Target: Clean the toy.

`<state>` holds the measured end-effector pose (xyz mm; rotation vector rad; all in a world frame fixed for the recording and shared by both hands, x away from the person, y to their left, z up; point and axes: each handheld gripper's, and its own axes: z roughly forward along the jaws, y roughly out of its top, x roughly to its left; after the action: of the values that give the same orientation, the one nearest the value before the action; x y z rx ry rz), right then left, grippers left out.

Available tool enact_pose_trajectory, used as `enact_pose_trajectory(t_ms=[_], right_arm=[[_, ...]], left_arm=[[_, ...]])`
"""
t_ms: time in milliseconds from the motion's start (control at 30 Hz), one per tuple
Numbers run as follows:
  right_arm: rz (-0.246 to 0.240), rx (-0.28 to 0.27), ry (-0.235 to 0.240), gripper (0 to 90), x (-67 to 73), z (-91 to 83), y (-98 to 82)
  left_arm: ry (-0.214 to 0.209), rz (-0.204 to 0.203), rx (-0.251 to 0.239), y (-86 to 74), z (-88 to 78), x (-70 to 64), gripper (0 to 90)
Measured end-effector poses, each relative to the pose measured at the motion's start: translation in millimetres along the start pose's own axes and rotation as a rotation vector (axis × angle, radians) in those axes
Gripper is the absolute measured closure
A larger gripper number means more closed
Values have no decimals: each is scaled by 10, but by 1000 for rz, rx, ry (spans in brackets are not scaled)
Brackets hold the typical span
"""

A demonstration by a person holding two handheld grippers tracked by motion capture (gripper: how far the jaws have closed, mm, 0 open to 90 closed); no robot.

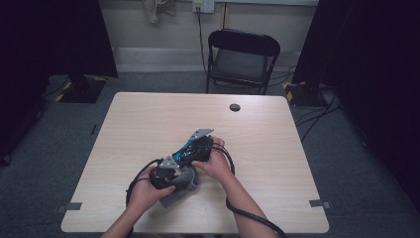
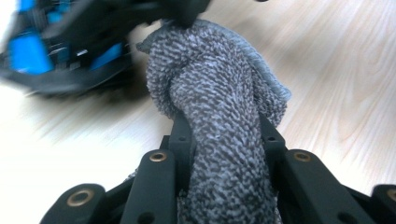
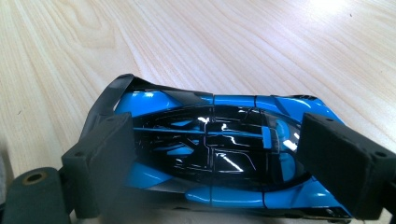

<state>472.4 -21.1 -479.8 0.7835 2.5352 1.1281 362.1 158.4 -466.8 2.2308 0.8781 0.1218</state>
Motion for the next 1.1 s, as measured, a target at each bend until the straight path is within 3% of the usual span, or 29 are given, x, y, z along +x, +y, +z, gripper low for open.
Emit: enact_pose_trajectory(t_ms=[300, 367, 533, 733, 800, 1000, 1033, 1100], right_arm=[[-1, 1, 0, 110, -1, 0, 1], [-1, -1, 0, 110, -2, 0, -1], [0, -3, 1, 110, -1, -1, -5], [0, -4, 0, 110, 0, -1, -6], [0, -3, 1, 110, -2, -1, -4], [1, -10, -4, 110, 1, -2, -14], [1, -11, -2, 111, 1, -3, -15], [0, -13, -2, 111, 1, -3, -19]], left_arm=[[70, -39, -4, -274, -257, 267, 651], [80, -27, -17, -314, -275, 296, 598], [76, -1, -85, -308, -326, 334, 340], [76, 83, -79, -329, -401, 308, 267], [77, 107, -67, -376, -388, 296, 256], [87, 114, -23, -498, -331, 322, 271], [92, 135, -16, -499, -332, 320, 309], [80, 131, 1, -507, -336, 330, 422]])
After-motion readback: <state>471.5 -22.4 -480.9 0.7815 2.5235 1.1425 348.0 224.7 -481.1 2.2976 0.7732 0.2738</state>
